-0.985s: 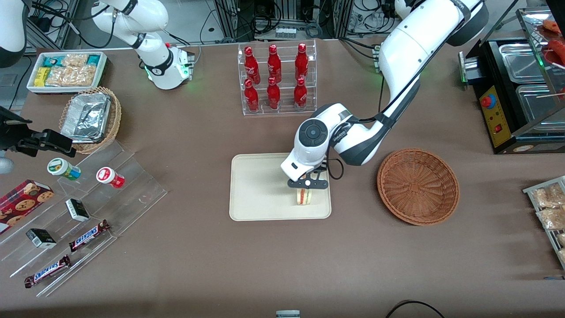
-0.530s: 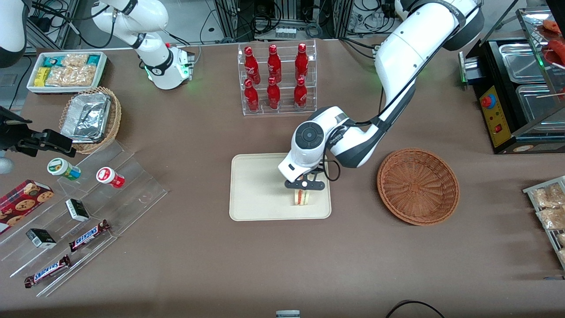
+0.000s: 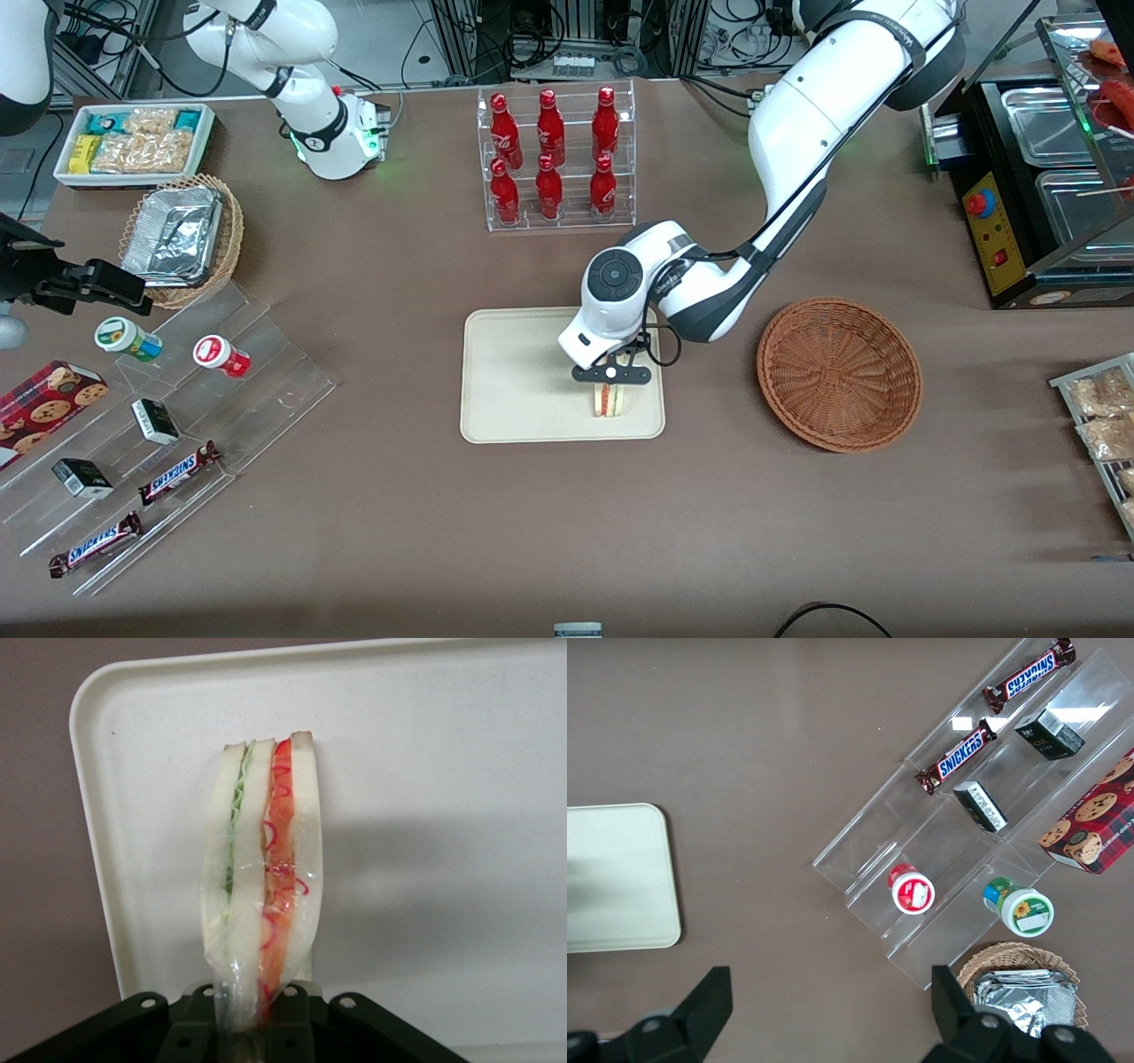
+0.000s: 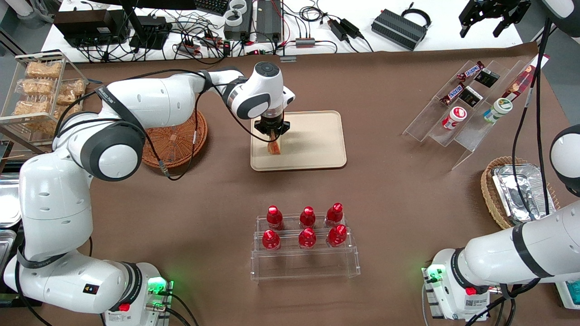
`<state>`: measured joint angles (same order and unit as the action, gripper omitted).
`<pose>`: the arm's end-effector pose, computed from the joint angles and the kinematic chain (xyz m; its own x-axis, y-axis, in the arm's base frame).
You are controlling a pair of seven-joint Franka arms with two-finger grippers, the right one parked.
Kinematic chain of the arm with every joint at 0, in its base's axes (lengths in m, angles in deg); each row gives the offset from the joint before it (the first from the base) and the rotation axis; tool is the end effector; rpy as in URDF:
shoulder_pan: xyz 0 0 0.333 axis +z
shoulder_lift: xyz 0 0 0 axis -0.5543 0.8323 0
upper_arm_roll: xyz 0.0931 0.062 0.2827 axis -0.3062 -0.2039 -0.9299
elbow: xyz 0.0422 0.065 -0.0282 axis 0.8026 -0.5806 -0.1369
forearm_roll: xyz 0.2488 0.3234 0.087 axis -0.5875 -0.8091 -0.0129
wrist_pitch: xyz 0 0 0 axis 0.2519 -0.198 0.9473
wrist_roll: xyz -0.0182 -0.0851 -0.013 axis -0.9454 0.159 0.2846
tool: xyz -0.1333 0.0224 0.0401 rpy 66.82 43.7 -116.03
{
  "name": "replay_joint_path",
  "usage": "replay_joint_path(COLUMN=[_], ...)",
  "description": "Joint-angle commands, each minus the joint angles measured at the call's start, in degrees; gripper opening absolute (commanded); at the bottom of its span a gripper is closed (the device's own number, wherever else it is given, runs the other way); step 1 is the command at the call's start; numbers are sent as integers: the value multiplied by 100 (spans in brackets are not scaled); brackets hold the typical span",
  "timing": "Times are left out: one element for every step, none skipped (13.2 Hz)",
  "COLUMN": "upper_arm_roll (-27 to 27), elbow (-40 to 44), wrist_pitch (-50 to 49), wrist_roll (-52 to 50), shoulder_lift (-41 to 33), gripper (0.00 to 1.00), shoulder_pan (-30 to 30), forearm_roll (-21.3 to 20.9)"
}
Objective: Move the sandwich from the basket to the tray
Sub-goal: 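Lower the sandwich onto the tray and open the left gripper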
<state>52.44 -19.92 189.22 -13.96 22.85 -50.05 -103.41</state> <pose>0.5283 -0.4717 0.1749 0.9977 -0.0534 -0.0429 -0.0538 -0.9985 -0.0091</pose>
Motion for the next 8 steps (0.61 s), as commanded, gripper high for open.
replay_joint_path(upper_arm_roll=[9, 9, 9, 9, 18, 18, 18, 27], elbow=[182, 182, 208, 208, 217, 269, 322, 358], wrist_pitch=[-24, -24, -24, -24, -24, -33, -59, -68], wrist_roll=[-167, -185, -202, -211, -272, -395, -483, -571], shoulder_lift=[83, 83, 83, 83, 75, 66, 40, 13], gripper=[0, 9, 58, 100, 100, 100, 100, 100], shoulder_pan=[-76, -76, -76, -76, -76, -85, -85, -76], forearm_roll=[-145, -137, -137, -128, -110, -102, -101, -84])
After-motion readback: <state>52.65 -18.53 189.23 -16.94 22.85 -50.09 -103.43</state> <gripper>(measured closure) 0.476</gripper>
